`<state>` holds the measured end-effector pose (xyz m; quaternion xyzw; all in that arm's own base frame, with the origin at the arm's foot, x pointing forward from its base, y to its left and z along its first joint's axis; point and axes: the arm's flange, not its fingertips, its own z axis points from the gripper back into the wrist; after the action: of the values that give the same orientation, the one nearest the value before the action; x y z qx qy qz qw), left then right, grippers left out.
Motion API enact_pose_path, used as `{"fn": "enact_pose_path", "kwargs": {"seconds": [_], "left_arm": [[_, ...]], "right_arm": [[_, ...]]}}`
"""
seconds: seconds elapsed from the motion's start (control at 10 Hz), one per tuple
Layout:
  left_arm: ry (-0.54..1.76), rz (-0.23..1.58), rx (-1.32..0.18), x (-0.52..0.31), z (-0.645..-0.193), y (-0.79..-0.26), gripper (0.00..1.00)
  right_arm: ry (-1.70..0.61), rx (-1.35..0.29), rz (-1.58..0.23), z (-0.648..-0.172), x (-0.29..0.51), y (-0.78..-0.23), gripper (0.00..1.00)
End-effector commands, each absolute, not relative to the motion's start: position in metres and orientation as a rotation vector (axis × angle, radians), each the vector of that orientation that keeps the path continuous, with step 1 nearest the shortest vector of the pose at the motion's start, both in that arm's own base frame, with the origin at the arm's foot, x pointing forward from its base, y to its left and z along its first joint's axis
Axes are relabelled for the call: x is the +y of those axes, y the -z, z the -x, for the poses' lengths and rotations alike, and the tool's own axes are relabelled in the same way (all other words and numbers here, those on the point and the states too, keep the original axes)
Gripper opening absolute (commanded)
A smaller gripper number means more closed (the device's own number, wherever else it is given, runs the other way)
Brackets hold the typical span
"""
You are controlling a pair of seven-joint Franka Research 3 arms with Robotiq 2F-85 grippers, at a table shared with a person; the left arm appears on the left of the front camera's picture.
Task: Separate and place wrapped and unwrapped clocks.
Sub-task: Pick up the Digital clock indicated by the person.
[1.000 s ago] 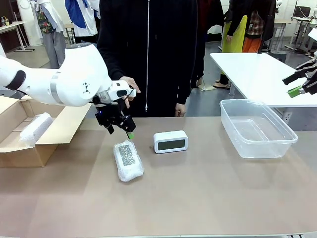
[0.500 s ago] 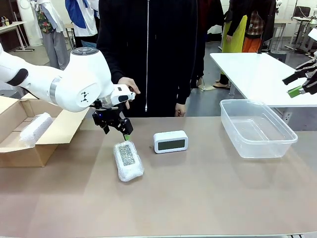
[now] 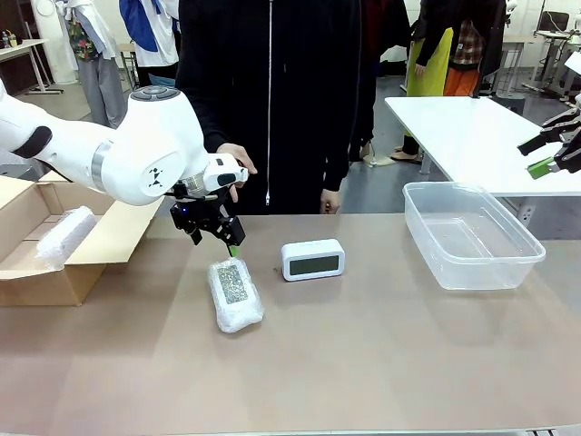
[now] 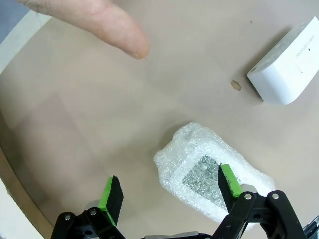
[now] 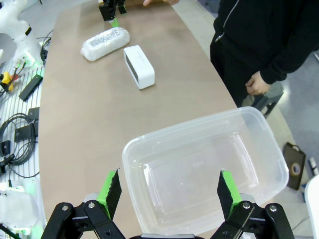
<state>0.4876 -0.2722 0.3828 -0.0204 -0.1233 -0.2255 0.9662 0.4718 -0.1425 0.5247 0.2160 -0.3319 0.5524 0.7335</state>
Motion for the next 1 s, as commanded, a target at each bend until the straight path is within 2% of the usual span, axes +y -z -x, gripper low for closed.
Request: {"fn": "enact_pose_path", "kwargs": {"seconds": [0.0,0.7,0.9], "left_arm": [[0.459,0.035,-0.249,-0.271,-0.488,-0.383,1.0],[0.456,0.041,-0.249,-0.272,-0.488,-0.383,1.0],[0.28,-0.003,-0.186,-0.298,-0.483,-0.392,1.0]], "right_arm": [[-1.218,-0.738,-0.483,-0.472,-0.142,-0.524,1.0],[-1.218,-0.738,-0.483,-0.472,-0.142,-0.524,1.0],[-1.218,-0.738,-0.483,-0.472,-0.142,-0.524,1.0]]}}
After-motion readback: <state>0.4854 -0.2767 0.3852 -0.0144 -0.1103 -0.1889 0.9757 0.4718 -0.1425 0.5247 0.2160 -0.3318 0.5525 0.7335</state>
